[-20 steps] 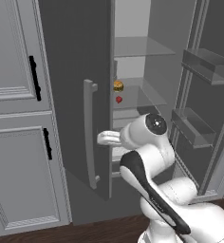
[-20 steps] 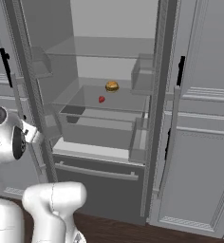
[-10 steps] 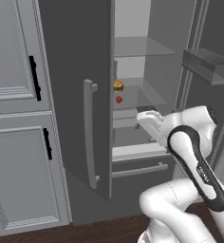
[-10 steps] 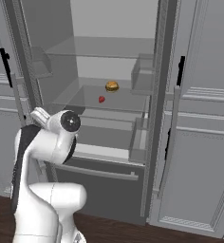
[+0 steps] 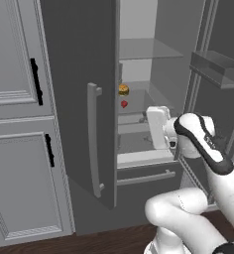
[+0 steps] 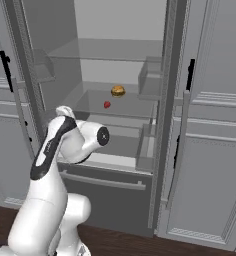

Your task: Take the strawberry from the fridge and place it on top of the pancake, located on the dining counter.

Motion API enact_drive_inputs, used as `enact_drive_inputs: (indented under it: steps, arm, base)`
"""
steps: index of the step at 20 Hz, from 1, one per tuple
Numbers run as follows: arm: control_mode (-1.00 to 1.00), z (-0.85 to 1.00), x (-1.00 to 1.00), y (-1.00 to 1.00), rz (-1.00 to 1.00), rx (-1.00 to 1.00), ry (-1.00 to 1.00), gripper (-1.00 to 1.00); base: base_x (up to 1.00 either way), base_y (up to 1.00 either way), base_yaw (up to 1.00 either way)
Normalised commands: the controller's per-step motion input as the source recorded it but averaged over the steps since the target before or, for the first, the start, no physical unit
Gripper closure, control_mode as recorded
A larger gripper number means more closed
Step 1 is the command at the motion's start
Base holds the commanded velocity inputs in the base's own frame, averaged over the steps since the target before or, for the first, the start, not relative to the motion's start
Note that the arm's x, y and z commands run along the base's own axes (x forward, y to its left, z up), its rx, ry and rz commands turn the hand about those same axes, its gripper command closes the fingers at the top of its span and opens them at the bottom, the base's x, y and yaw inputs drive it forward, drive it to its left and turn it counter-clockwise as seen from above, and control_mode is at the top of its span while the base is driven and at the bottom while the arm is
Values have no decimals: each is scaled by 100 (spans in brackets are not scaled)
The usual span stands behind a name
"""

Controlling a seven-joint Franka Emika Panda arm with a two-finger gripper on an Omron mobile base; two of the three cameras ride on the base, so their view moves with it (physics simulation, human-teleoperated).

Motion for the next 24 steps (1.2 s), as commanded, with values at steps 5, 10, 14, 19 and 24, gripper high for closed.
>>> enact_drive_inputs:
  steps: [5, 10, 14, 19, 24]
  arm:
    - [-100, -9, 82, 26, 1, 16, 8, -100]
    - [-100, -27, 60, 43, 9, 7, 0, -100]
    - [-100, -23, 48, 22, 12, 7, 0, -100]
    - [-100, -9, 13, 22, 14, 6, 0, -100]
    - [-100, 0, 0, 64, 15, 1, 0, -100]
  base:
    - [0, 0, 0]
    - [0, 0, 0]
    - [0, 0, 0]
    - [0, 0, 0]
    - [0, 0, 0]
